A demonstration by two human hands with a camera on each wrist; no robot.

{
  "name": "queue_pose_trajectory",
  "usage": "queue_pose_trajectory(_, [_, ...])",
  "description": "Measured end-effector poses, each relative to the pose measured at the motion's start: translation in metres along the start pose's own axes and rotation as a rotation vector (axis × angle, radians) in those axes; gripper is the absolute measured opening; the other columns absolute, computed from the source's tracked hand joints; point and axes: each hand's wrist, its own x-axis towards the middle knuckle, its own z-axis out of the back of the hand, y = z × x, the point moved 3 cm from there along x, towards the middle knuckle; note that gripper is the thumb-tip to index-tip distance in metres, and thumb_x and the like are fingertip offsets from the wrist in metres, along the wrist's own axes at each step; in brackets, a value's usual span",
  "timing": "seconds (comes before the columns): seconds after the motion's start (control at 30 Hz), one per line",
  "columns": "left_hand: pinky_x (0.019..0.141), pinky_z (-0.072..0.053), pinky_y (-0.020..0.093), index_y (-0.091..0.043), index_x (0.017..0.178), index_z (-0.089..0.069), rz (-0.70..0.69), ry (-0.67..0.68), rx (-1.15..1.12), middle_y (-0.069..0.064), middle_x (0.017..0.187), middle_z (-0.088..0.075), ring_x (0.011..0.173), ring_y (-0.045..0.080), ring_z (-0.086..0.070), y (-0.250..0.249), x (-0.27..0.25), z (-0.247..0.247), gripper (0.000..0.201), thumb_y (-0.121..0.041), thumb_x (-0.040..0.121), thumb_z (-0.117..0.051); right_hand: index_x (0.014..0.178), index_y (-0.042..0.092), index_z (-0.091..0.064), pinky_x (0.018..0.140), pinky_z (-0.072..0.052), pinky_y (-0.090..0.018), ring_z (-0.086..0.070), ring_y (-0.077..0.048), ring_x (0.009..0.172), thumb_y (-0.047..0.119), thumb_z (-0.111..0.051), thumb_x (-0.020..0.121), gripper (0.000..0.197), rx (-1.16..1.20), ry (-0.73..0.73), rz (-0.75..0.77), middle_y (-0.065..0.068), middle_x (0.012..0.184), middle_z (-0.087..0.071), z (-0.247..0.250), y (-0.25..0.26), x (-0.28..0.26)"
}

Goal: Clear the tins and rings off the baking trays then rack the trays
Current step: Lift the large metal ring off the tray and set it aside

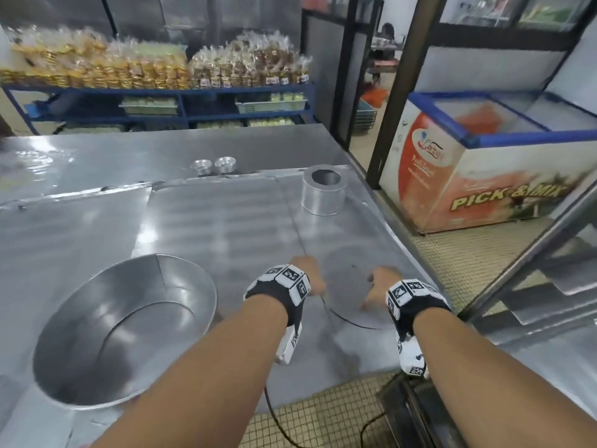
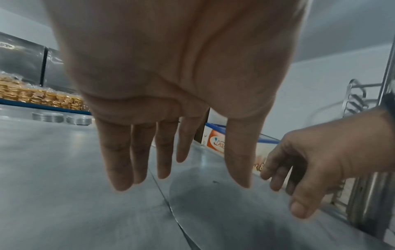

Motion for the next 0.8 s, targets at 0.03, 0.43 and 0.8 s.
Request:
queue_pose_trajectory(0.03, [0.093,-0.048,0.032,-0.003,0.127,-0.061,0.006,0.016,0.006,0.011,0.132,-0.062,0.122,0.030,-0.059,-0.007,0.012,-0.008,0.046,-0.030,0.090,-0.069,0.124,0.010,-0.062,0.094,-0.052,-0.030,-0.065,-0.024,0.110,0.037,-0.089,0.063,0.072,0.010,-0.005,-0.022,-0.007,0.117,-0.068,0.004,-0.016,0.006])
queue_pose_trajectory(0.43, [0.109,-0.039,0.045,-0.007,0.142,-0.036,0.217,0.054,0.033,0.011,0.140,-0.042,0.136,0.034,-0.038,-0.045,0.136,-0.061,0.113,-0.057,0.056,-0.090,0.123,0.022,-0.056,0.100,-0.048,-0.041,-0.056,-0.026,0.118,0.083,-0.068,0.015,0.125,0.110,-0.152,-0.060,-0.004,0.123,-0.060,-0.015,-0.107,0.115])
queue_pose_trajectory(0.8, [0.101,-0.051,0.036,-0.009,0.118,-0.060,0.407,-0.054,-0.106,0.008,0.119,-0.057,0.123,0.026,-0.050,-0.029,0.179,-0.059,0.098,-0.057,0.039,-0.094,0.117,0.010,-0.059,0.091,-0.056,-0.035,-0.064,-0.028,0.109,0.058,-0.093,0.019,0.115,0.336,-0.136,-0.172,-0.010,0.116,-0.065,0.006,-0.111,0.124])
